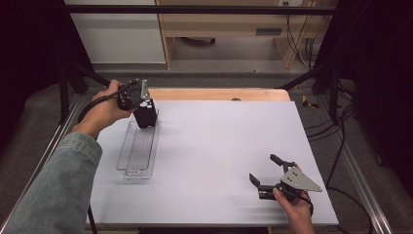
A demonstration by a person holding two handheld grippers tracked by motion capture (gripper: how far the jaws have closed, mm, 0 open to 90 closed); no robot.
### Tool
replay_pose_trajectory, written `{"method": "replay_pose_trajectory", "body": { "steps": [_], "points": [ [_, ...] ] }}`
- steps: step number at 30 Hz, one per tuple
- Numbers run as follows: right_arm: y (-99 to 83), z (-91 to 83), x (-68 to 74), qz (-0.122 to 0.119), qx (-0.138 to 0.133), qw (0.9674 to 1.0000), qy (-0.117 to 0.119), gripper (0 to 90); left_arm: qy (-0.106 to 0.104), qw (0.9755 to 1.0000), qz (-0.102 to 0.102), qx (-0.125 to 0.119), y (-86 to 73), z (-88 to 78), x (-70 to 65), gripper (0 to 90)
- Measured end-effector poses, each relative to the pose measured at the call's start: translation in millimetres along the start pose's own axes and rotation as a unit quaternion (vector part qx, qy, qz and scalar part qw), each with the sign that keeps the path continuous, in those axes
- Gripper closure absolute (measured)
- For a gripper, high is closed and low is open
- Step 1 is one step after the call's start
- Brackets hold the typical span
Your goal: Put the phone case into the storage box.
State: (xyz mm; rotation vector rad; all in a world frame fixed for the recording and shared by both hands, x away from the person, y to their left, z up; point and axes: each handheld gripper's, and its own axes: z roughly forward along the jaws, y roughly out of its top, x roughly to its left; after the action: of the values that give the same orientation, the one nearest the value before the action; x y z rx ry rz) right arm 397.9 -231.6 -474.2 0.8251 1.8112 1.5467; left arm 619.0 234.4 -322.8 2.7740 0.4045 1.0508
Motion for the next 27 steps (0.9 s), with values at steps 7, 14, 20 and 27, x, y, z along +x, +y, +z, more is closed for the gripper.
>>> {"method": "replay_pose_trajectory", "body": {
  "steps": [7,14,20,27],
  "points": [
    [0.1,-0.1,0.1,0.000,0.000,1.0000,0.000,3.5,0.010,0.9999,-0.002,-0.002,-1.3,1.9,-0.8,76.1],
    [0.1,0.2,0.5,0.000,0.001,1.0000,0.000,3.5,0.016,0.9999,0.000,-0.006,-1.4,2.7,-2.0,79.1],
    [0.3,0.0,0.4,0.000,0.000,1.0000,-0.001,3.5,0.023,0.9997,0.001,-0.007,-1.7,3.1,-2.6,79.8],
    [0.3,0.0,0.5,0.000,0.001,1.0000,-0.002,3.5,0.036,0.9993,0.004,-0.005,-0.6,5.7,-2.9,80.4]
  ]
}}
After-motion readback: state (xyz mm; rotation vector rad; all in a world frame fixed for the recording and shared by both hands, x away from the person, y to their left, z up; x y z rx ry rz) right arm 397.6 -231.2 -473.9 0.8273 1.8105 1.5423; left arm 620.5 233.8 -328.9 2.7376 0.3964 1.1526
